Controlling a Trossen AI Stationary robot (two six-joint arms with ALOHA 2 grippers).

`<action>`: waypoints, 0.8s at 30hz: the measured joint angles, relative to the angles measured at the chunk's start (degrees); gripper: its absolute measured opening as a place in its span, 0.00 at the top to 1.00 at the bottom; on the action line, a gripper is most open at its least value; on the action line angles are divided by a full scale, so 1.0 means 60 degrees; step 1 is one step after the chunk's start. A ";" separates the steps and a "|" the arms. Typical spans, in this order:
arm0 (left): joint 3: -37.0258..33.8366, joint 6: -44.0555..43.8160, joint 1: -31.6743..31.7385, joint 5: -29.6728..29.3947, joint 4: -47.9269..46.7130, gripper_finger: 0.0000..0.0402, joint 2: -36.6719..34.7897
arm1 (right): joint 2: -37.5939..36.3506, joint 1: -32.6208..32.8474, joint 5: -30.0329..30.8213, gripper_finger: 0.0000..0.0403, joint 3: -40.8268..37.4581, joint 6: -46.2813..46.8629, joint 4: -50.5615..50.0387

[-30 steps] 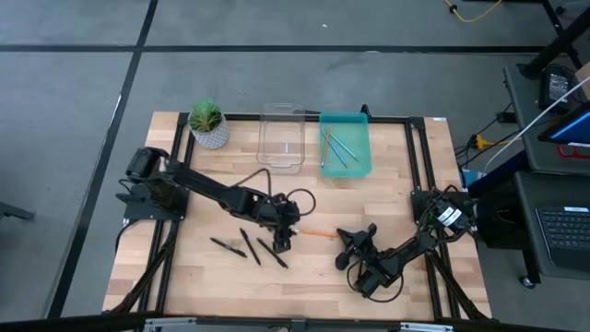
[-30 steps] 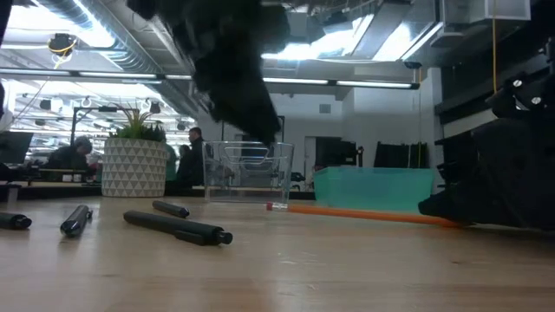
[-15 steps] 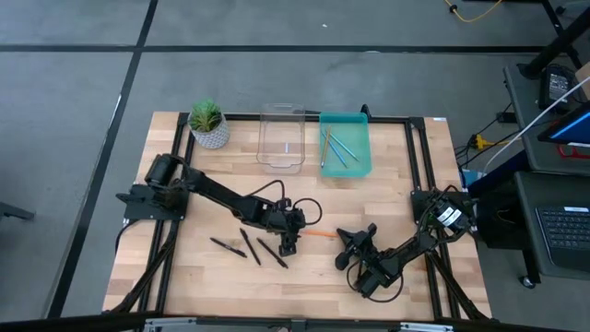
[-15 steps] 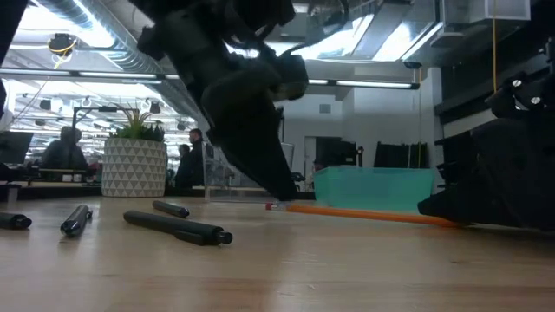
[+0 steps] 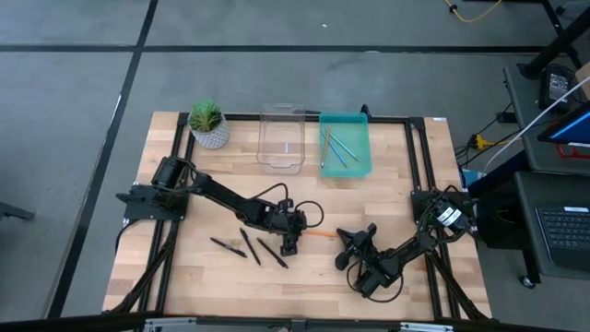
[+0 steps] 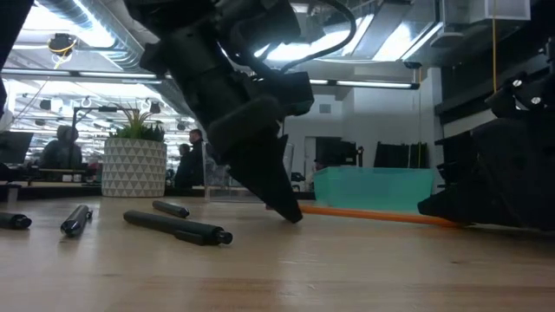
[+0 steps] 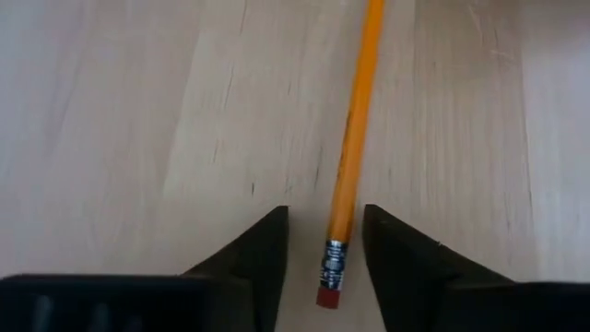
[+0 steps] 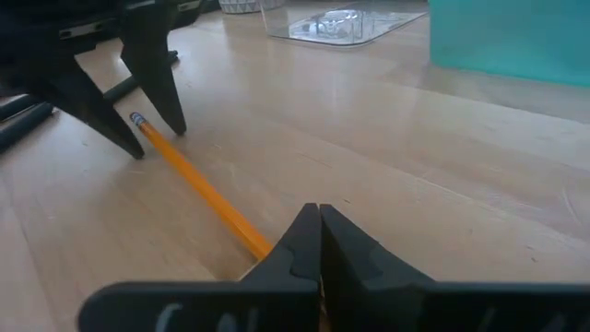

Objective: Sort pens & pencils
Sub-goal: Put the orange pencil into the blue bin

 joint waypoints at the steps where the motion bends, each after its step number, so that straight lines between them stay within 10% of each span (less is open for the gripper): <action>1: 0.0000 0.0109 0.0000 -0.0007 0.0000 0.70 0.0004 | 0.0000 0.0000 0.0004 1.00 0.0000 0.0000 0.0000; 7: 0.0004 0.0482 0.0013 0.0060 -0.0015 0.95 0.0068 | 0.0004 0.0000 0.0034 1.00 0.0000 0.0000 -0.0008; 24: 0.0026 0.0191 0.0058 0.0211 -0.0174 0.96 -0.0037 | -0.1876 0.0592 0.0782 0.81 -0.0007 -0.0033 -0.2347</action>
